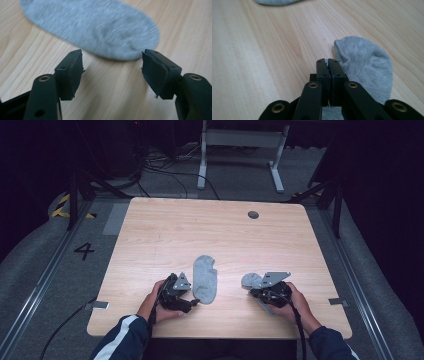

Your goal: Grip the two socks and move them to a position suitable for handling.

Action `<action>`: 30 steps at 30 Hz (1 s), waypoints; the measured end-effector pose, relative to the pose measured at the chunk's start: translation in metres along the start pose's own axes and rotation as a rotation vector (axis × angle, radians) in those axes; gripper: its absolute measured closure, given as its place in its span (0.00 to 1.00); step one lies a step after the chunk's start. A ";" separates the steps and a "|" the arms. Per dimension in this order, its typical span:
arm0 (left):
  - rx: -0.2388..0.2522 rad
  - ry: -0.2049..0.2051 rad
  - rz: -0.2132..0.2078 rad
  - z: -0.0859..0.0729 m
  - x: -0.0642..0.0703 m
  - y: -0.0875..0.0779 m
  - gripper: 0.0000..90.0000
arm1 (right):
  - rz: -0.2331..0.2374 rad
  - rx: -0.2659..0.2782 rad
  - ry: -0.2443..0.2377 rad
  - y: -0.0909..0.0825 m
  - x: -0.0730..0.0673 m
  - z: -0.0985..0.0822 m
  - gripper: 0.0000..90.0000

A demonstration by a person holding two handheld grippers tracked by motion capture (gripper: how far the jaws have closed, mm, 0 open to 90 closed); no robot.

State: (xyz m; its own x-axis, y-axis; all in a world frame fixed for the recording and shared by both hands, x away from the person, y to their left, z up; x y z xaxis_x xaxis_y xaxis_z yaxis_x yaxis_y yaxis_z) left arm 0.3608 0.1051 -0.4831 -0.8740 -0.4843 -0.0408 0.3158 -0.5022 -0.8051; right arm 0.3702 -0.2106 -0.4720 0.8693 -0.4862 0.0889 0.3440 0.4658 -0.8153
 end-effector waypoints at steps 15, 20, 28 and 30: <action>0.022 0.226 -0.080 0.069 0.056 0.039 0.37 | 0.105 0.128 -0.055 -0.037 -0.017 0.013 0.99; 0.052 0.239 -0.064 0.078 0.059 0.047 0.37 | 0.153 0.156 -0.073 -0.043 -0.024 0.016 0.99; 0.009 0.279 -0.096 0.078 0.061 0.056 0.55 | 0.206 0.198 -0.060 -0.047 -0.028 0.018 0.99; 0.008 0.285 -0.098 0.077 0.061 0.055 0.63 | 0.214 0.214 -0.042 -0.048 -0.025 0.018 0.99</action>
State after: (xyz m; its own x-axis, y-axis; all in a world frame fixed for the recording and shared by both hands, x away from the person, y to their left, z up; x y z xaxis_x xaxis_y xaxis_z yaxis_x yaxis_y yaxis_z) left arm 0.3539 -0.0073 -0.4842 -0.9686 -0.2130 -0.1286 0.2267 -0.5427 -0.8087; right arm 0.3379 -0.2075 -0.4248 0.9423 -0.3317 -0.0449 0.2145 0.7015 -0.6796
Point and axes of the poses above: each handheld gripper's, and its own axes: y roughly forward along the jaws, z roughly out of its top, x roughly to its right, the point moved 2 cm from there along y, roughly forward along the jaws, and after that the axes turned 6 degrees about -x, right-handed, at the moved point
